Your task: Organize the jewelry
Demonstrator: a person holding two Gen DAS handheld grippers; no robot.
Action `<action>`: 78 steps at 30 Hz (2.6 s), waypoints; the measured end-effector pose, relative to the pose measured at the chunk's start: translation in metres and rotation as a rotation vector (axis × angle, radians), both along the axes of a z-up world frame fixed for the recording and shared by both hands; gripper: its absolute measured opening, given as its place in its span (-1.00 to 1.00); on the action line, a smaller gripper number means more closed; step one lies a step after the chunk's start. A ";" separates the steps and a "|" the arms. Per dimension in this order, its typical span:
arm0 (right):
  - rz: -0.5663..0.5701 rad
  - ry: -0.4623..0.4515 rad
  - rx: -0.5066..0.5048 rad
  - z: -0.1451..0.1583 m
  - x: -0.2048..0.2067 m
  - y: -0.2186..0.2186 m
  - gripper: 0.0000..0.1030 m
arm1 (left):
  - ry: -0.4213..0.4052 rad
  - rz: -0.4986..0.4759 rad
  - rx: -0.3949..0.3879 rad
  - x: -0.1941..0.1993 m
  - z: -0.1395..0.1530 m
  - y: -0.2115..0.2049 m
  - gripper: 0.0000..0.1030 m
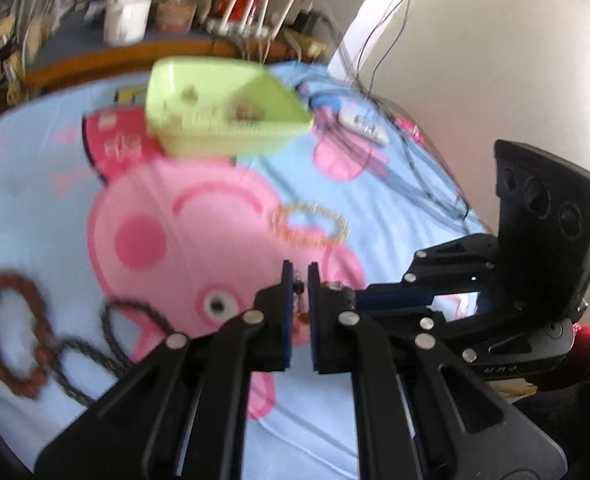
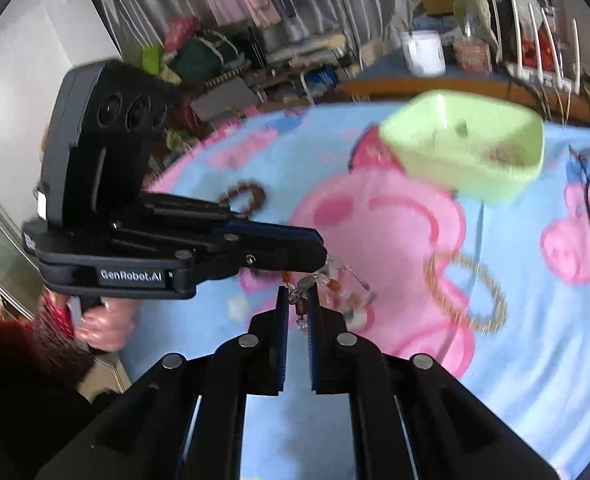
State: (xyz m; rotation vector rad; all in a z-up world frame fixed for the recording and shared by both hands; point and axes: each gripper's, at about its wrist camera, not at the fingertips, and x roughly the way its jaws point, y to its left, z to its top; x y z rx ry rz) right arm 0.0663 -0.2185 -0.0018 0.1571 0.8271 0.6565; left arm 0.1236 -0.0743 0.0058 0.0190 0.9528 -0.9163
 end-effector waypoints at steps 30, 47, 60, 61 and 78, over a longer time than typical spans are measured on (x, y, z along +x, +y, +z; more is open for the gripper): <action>-0.263 0.087 -0.040 0.042 0.216 -0.077 -1.00 | -0.098 0.134 0.066 0.192 0.055 -0.077 -0.78; -0.226 0.094 -0.008 0.021 0.147 -0.059 -0.90 | -0.055 0.195 0.058 0.138 0.019 -0.014 -0.70; -0.197 0.068 -0.017 -0.018 0.059 -0.041 -0.90 | -0.037 0.349 0.049 0.048 -0.003 0.116 -0.70; -0.221 0.051 -0.030 -0.017 0.056 -0.046 -0.90 | -0.036 0.369 0.042 0.041 -0.004 0.128 -0.70; -0.220 0.078 -0.104 -0.062 0.024 -0.026 -1.00 | 0.048 0.463 -0.024 0.003 -0.034 0.181 -0.69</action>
